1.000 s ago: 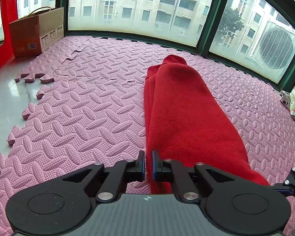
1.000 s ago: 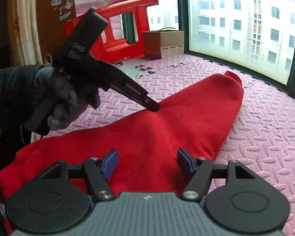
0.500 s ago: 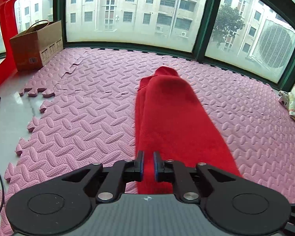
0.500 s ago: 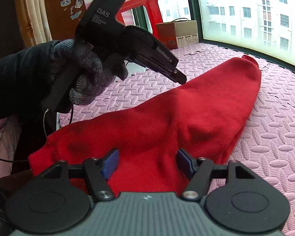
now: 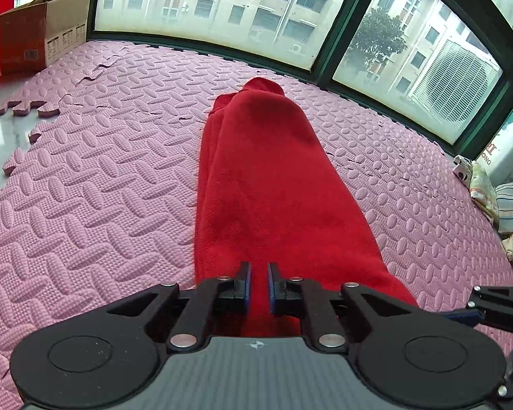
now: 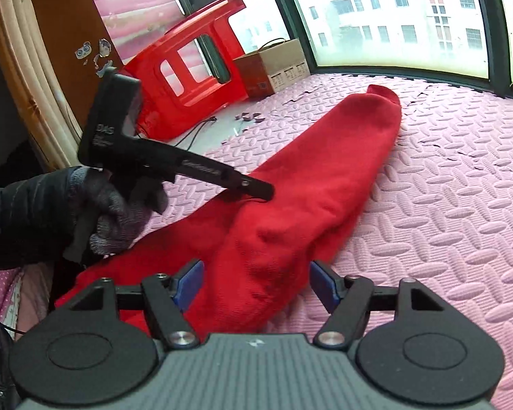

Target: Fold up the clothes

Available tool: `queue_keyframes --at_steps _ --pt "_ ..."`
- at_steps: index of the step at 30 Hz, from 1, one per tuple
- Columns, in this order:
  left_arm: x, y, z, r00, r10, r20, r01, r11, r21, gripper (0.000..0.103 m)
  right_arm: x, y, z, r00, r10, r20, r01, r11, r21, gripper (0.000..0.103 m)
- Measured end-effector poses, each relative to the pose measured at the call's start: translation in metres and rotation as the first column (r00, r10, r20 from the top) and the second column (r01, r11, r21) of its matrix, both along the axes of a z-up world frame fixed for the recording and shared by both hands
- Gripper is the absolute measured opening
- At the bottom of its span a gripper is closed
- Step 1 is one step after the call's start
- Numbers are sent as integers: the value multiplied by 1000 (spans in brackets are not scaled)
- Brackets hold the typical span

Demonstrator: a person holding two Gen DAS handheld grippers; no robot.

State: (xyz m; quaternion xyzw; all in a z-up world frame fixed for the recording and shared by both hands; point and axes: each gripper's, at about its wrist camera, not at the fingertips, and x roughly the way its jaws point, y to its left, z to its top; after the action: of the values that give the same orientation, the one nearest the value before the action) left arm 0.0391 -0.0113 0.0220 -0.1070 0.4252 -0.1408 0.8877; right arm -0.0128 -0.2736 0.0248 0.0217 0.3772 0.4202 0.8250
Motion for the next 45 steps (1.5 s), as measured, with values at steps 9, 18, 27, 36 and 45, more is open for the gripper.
queue_keyframes --at_steps 9,18,27,36,45 --pt "-3 7 -3 1000 13 17 -12 999 -35 12 51 13 -17 989 147 6 -147 989 17 77" --pt "-3 14 -6 999 39 12 -38 996 -86 12 91 16 -24 972 230 -52 -217 959 185 80" --pt "-2 13 -7 998 54 14 -52 995 -90 12 102 43 -35 868 482 -122 -442 860 255 85" --pt "-3 7 -6 998 45 39 -43 998 -36 11 83 9 -15 807 557 -196 -545 830 118 85" --pt "0 9 -5 999 20 37 -19 999 -38 11 58 -4 -1 917 367 -155 -374 927 -19 82"
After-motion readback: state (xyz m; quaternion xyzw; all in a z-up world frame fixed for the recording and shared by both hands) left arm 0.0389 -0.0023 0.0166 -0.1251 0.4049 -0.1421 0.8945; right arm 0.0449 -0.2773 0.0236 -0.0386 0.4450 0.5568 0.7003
